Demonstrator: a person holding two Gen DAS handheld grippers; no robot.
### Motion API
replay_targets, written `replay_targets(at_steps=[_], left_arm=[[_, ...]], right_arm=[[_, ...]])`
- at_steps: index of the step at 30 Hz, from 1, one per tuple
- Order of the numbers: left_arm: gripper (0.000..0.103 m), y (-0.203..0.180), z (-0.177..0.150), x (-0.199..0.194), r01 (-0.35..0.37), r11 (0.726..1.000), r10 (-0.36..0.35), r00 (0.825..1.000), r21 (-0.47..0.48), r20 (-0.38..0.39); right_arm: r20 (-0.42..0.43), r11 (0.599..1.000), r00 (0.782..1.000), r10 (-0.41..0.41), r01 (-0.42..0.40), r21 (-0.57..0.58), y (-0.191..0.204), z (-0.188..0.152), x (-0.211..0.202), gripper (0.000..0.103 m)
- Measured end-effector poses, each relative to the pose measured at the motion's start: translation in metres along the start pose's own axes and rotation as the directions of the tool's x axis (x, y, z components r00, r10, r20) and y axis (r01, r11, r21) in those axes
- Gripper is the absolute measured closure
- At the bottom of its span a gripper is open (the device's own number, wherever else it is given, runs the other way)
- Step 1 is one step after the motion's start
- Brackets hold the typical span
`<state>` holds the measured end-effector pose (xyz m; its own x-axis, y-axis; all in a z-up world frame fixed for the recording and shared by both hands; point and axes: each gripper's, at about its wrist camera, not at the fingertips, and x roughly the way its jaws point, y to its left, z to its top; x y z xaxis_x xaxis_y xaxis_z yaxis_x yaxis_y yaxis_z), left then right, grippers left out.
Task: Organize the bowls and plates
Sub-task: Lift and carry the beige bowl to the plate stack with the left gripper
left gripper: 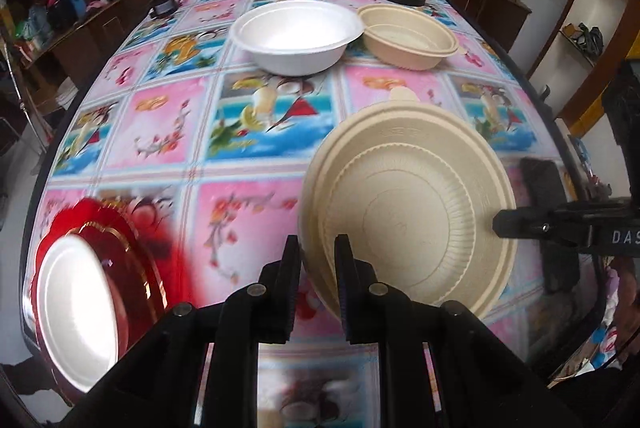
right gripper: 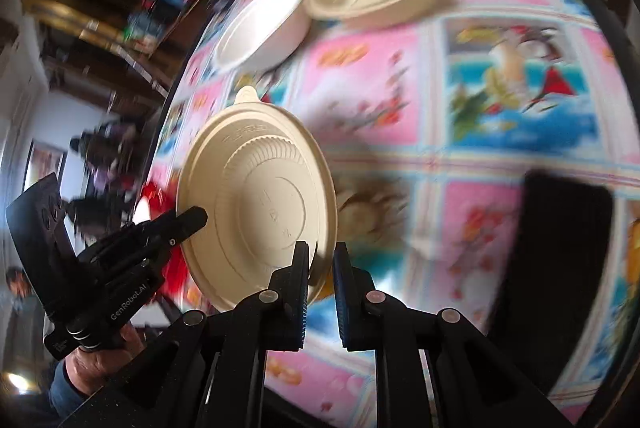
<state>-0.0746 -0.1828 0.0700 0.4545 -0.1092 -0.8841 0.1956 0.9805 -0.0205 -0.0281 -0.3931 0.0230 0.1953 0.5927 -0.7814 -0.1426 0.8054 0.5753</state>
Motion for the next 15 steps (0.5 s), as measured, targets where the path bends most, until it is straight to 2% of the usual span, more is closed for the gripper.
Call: replay_targets(at_steps=[7,15], left_arm=[[0.088,0.008,-0.016,-0.008,-0.063,0.997,0.062,0.998,0.044,0.029],[0.088,0.012,-0.013,-0.025,-0.081,0.992,0.072,0.993,0.101,0.094]], right_arm=[[-0.011,0.999,1.000,-0.022,0.022,-0.043,0.026,-0.013,0.013,0.090],[0.037,0.998,0.998,-0.043,0.044,-0.042,0.048,-0.016,0.010,0.090]])
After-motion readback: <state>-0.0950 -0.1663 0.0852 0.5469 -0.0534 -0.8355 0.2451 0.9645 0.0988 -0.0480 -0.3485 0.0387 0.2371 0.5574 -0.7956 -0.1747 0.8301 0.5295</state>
